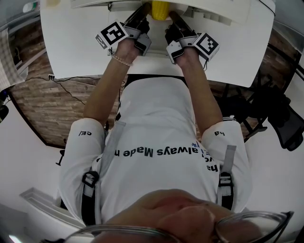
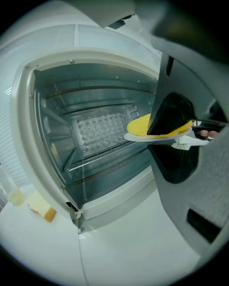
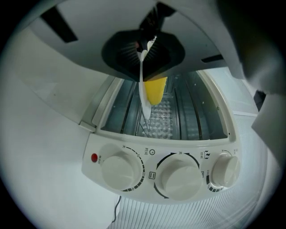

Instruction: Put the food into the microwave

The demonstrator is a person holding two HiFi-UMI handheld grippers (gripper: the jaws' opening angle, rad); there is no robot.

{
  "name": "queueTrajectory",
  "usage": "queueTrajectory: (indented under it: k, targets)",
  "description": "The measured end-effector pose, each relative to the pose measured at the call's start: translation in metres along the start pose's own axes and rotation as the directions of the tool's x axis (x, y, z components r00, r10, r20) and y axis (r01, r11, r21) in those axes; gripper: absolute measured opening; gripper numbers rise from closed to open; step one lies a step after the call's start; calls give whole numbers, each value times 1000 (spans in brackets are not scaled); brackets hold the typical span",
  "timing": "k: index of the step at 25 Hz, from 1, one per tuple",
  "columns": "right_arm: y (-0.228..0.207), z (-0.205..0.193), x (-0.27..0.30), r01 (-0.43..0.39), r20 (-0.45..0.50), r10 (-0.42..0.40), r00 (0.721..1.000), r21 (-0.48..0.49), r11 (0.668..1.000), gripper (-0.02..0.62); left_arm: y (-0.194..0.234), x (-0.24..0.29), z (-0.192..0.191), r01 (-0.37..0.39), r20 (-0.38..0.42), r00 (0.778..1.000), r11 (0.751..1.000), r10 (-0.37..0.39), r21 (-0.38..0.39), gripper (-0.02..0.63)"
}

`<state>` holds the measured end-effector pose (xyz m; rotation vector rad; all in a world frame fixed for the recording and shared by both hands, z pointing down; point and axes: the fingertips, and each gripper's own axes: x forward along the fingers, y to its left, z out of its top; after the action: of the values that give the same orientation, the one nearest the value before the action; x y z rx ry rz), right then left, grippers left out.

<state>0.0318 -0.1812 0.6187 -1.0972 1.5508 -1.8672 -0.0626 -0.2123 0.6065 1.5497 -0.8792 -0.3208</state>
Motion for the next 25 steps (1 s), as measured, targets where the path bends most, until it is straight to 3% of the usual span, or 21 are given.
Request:
queueTrajectory:
  k: [13,25]
  targets:
    - [15,7,9,-41,24,41,999,-9,999,21,-8,-7,-6,20,10,1000,998,-20,-53,25]
    - [16,-5,5,-33,-25,32,999,-39,999,23,-8,7,7,34,44,999,995,-30,-96,18]
